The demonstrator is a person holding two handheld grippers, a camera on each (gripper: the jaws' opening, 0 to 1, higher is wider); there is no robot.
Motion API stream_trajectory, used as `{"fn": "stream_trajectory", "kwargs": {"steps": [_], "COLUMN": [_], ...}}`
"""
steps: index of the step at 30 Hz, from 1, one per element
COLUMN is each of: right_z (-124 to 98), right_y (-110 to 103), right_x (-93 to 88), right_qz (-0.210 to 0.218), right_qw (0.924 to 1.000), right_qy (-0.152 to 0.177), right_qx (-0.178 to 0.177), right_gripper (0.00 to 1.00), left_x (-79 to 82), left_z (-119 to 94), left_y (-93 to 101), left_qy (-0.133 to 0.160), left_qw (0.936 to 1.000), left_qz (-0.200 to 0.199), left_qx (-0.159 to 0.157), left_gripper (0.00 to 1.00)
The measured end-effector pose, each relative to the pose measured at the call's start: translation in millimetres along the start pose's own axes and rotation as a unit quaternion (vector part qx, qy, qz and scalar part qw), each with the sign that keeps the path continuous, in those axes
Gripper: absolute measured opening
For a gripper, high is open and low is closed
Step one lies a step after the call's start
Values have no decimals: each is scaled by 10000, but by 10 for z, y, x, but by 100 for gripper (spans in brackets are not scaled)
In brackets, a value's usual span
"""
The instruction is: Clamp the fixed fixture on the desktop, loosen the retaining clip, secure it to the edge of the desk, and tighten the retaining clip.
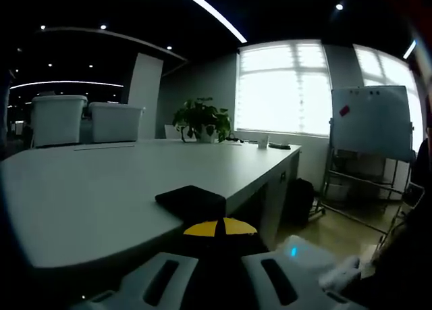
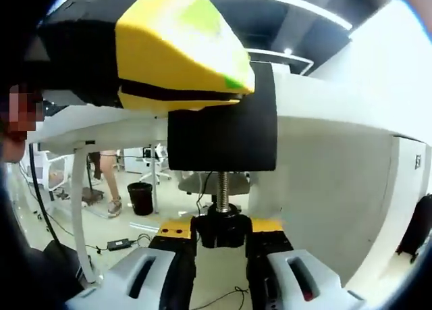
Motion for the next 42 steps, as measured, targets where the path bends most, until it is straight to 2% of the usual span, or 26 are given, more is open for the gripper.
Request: {"fn": "stream_trajectory", "kwargs": {"steps": [3,5,8,11,16,19,21,22,26,28,29,31,33,35,36,42], "right_z": [-13,-41,-64,-75,-70,-34,-53,-53,-53,-55,7,13,-1,13,67,107], "right_y": [17,19,-5,-9,-29,-64,-66,-63,-79,-86,-88,-87,-97,-99,-101,-94], "right_x": [-7,5,11,17,25,17,23,20,24,23,-4,-7,-9,-11,-16,-31], "right_qz": [24,-191,-209,-450,-389,-219,-258,-214,-130,-27,13,103,258,286,352,467], "right_qw": [9999,9993,9970,9909,9775,9656,9551,9527,9358,9259,9179,9066,8955,8882,8813,8663], "right_qy": [-59,-14,-43,-50,-95,-125,11,-13,83,121,162,195,131,138,86,74], "right_qx": [152,332,742,1267,2069,2589,2953,3031,3522,3776,3965,4215,4440,4584,4712,4973], "right_gripper": [26,26,25,25,25,25,25,25,25,25,25,25,25,25,25,25], "left_x": [-10,-9,-13,-8,-3,-3,-4,-4,3,-1,-3,-7,-10,-11,-13,-7], "left_z": [-4,8,15,21,25,28,29,30,38,37,37,40,40,40,39,30], "left_y": [-72,-60,-54,-39,-25,-25,-26,-23,-16,-17,-16,-9,-9,0,-2,17], "left_qy": [-2,-1,12,-1,-18,-22,-20,-17,-73,-94,-85,-68,-48,-43,-42,-81], "left_qw": [10000,10000,10000,10000,10000,10000,10000,10000,9999,9999,9999,9998,9998,9997,9996,9995], "left_qz": [19,5,0,8,-7,-2,4,-8,17,33,24,46,33,63,63,67], "left_qx": [13,16,26,28,39,57,70,78,97,119,139,169,209,250,264,290], "left_gripper": [1,1,1,1,1,1,1,1,1,1,1,1,1,1,1,1]}}
Point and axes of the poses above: the point that each gripper's makers call its tool centre point, and the gripper's own axes: z roughly forward along the fingers, y roughly to its right, x roughly out of its top, the point moved 3 cm from there along -z, roughly backward along the fingers, and after that the axes turned 15 degrees about -x, right-handed, at the moved point
